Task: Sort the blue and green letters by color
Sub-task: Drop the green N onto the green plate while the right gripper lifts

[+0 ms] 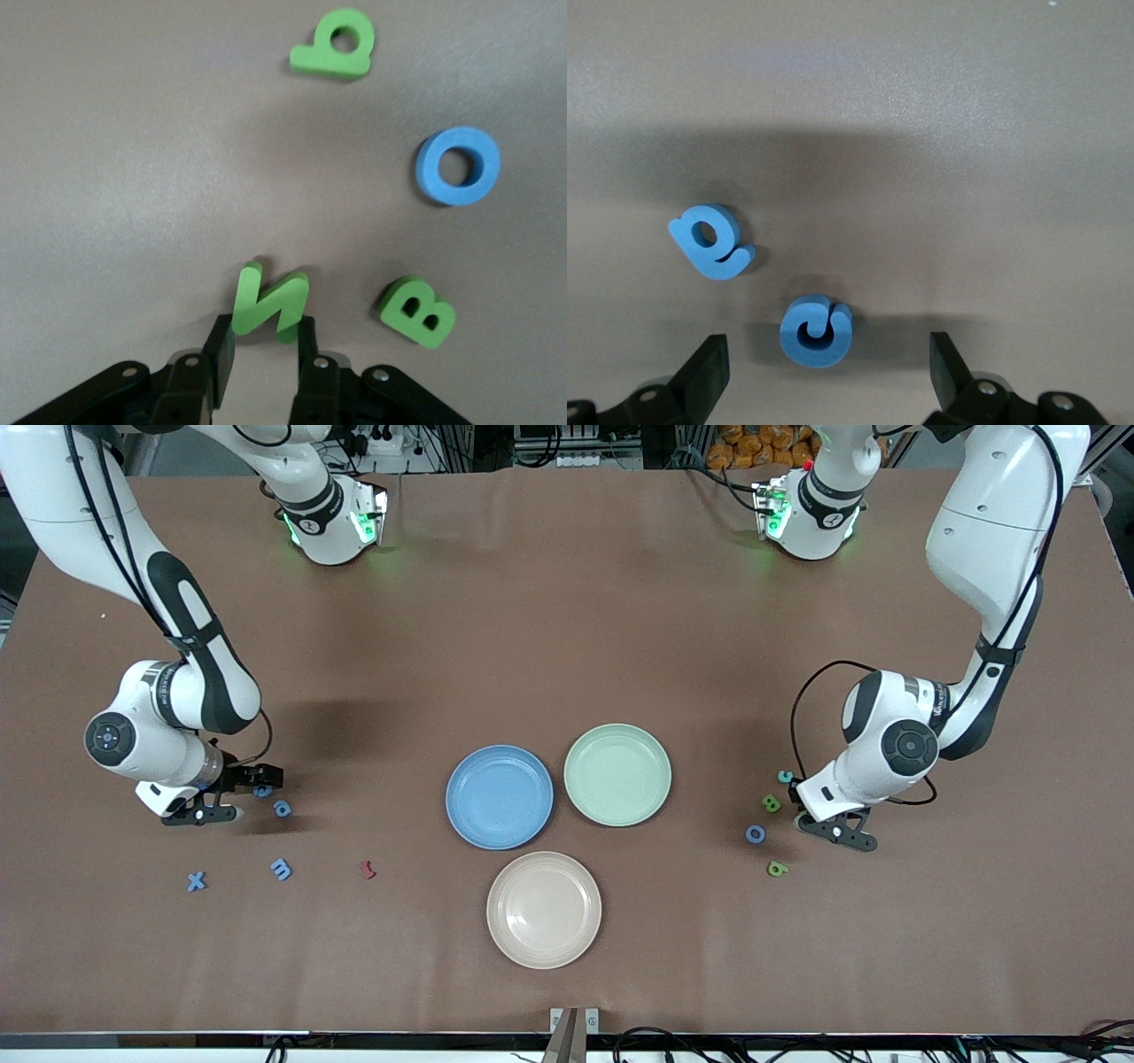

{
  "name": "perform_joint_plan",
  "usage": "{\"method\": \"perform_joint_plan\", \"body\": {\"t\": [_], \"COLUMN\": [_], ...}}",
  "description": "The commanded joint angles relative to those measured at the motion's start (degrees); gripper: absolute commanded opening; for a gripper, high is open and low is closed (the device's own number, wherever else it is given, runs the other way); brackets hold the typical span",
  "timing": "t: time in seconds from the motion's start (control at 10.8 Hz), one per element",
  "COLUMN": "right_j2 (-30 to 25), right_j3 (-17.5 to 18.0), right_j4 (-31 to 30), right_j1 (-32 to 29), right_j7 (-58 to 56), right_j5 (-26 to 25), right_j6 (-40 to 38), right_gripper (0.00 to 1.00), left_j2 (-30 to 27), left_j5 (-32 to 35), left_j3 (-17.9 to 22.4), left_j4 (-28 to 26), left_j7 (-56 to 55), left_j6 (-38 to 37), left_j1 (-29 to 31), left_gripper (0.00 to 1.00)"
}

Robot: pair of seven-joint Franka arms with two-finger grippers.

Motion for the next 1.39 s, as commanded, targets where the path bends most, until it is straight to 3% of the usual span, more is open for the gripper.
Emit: {"method": "perform_joint_plan", "body": {"t": [0.0,0.09,0.19,0.28,0.46,0.65,0.84,0.93,1.02,1.11,1.21,1.3], "right_j2": [1.7,1.8,1.8,1.8,1.8,1.8,1.6,1.3,1.6,1.7,1.6,1.6], "right_j3": [0.4,0.4,0.4,0.4,0.4,0.4,0.6,0.6,0.6,0.6,0.7,0.9], "right_j4": [2.0,2.0,2.0,2.1,2.5,3.3,5.9,8.9,13.6,16.7,18.0,18.4], "right_j1": [-0.3,-0.3,-0.2,-0.2,-0.1,0.0,1.5,2.9,3.6,4.8,6.4,8.1], "right_j7": [1.0,1.0,0.9,0.9,0.9,0.9,1.0,1.1,2.5,3.2,5.3,8.9], "right_j5": [-0.2,-0.2,-0.2,-0.3,-0.3,-0.3,-0.2,-0.1,-0.1,-0.1,-0.1,-0.1], "right_j6": [-0.2,-0.2,-0.2,-0.2,-0.2,-0.6,-1.9,-6.4,-13.3,-18.7,-20.1,-20.2], "right_gripper": [1.00,0.76,0.20,0.00,0.00,0.00,0.00,0.00,0.00,0.00,0.00,0.00], "left_j2": [-4.1,-5.4,-5.8,-5.6,-2.3,0.1,2.7,3.9,5.2,5.3,5.3,5.0], "left_j5": [-0.7,-2.0,-3.4,-4.9,-5.4,-5.3,-5.3,-5.3,-4.9,-4.6,-4.5,-4.5], "left_j3": [-3.4,-6.3,-8.8,-10.9,-14.8,-14.6,-14.6,-14.6,-14.4,-13.2,-12.9,-12.6], "left_j4": [1.9,4.3,7.0,8.1,10.2,13.5,16.8,17.2,18.5,18.9,19.0,19.0], "left_j7": [-3.0,-5.4,-8.4,-12.3,-20.0,-29.9,-36.9,-38.7,-40.3,-41.1,-41.3,-41.3], "left_j6": [-6.1,-11.4,-15.8,-17.4,-17.5,-17.5,-17.5,-17.3,-17.1,-17.1,-17.1,-17.1], "left_j1": [0.2,0.2,0.2,-0.2,-2.5,-10.4,-13.7,-14.9,-16.5,-18.0,-18.6,-19.1], "left_gripper": [0.00,0.00,0.00,0.00,0.00,0.00,0.00,0.00,0.10,0.46,0.99,1.00]}}
